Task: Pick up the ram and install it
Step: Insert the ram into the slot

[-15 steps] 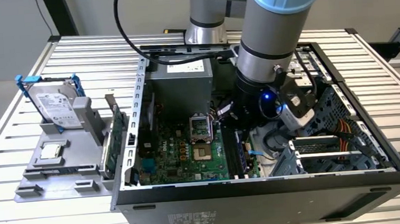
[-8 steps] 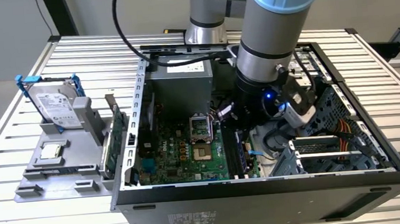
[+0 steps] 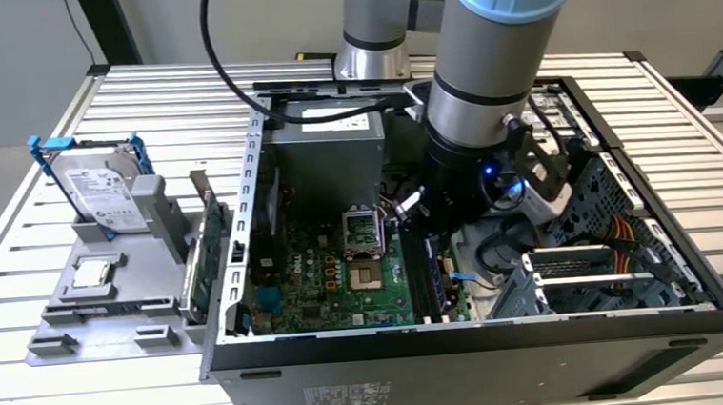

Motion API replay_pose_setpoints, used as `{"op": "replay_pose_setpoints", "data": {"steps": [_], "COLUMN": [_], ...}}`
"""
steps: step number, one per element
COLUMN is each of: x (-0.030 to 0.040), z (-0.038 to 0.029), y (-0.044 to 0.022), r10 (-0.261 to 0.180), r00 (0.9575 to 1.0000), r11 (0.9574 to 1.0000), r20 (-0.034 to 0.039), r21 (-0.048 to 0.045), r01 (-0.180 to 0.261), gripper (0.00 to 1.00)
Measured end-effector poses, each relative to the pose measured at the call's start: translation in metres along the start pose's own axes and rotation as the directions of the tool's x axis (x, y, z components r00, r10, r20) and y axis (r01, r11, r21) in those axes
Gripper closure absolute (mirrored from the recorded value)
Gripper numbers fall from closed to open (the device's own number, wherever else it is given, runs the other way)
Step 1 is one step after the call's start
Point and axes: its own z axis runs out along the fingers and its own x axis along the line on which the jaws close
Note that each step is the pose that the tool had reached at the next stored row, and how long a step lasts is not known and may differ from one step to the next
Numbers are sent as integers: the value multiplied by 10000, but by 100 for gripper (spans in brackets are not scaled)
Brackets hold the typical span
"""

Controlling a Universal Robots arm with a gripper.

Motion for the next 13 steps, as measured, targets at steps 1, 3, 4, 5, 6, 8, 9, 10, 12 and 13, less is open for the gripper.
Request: {"op": "replay_pose_setpoints", "data": {"steps": [1, 3, 4, 5, 6, 8, 9, 10, 12, 13], "x": [-1, -2, -3, -3, -4, -5, -5, -5, -5, -5], "z": [0, 0, 0, 0, 0, 0, 0, 0, 0, 0], "y": [3, 8, 10, 11, 13, 15, 15, 16, 17, 17], "r10": [-120, -365, -487, -615, -753, -1043, -1200, -1360, -1673, -1835], "r00": [9999, 9993, 9988, 9981, 9972, 9945, 9928, 9907, 9859, 9830], "r11": [9999, 9993, 9988, 9981, 9972, 9945, 9928, 9907, 9859, 9830], "r20": [3, 7, 10, 12, 15, 20, 23, 26, 33, 37], "r21": [-1, -4, -5, -7, -9, -11, -13, -14, -17, -19], "r01": [120, 365, 487, 615, 753, 1043, 1200, 1360, 1673, 1835], "gripper": [100, 100, 100, 100, 100, 100, 100, 100, 100, 100]}}
